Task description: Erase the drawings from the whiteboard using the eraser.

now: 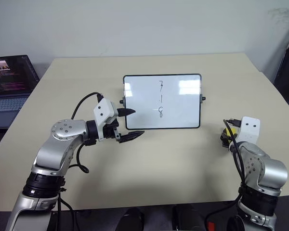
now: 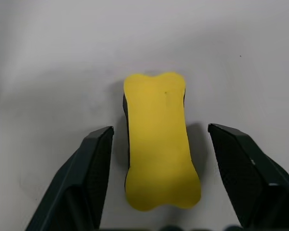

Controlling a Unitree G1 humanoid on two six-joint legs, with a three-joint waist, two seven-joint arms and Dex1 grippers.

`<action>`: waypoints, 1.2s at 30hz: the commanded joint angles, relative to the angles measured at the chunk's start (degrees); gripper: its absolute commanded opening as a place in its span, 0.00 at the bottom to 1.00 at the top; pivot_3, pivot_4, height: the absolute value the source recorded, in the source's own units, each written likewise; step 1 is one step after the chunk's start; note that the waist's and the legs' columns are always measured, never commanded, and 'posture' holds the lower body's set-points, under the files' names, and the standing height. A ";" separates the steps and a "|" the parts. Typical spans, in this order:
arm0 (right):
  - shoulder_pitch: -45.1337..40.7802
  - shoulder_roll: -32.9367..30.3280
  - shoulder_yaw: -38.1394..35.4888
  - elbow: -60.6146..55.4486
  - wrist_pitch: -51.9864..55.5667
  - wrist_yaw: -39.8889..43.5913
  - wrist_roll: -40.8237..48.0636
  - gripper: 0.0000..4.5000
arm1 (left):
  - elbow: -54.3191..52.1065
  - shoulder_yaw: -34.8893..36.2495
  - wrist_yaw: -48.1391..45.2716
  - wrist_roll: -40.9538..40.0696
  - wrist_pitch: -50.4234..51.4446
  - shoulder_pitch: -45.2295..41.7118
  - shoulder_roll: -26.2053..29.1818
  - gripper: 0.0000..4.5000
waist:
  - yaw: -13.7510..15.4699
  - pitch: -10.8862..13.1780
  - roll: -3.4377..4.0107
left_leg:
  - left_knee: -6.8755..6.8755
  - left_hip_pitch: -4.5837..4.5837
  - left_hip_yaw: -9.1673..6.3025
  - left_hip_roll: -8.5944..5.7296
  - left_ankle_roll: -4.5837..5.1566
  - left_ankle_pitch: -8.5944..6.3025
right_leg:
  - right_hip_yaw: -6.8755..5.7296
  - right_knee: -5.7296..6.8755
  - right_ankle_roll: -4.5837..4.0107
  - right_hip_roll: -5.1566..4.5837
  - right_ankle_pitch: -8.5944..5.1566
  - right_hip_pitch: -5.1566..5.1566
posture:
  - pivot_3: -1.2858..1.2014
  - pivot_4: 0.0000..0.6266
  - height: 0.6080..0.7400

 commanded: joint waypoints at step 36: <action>-4.90 -2.59 -1.38 5.58 -5.25 -0.83 0.19 0.76 | -0.96 0.92 -0.43 0.16 -0.81 -1.27 0.53 1.00 | -0.04 0.00 0.00 | 0.01 0.00 0.03 0.00 0.00 0.00 | 0.00 0.02 0.00 0.01 0.00 0.00 | 0.52 0.24 1.00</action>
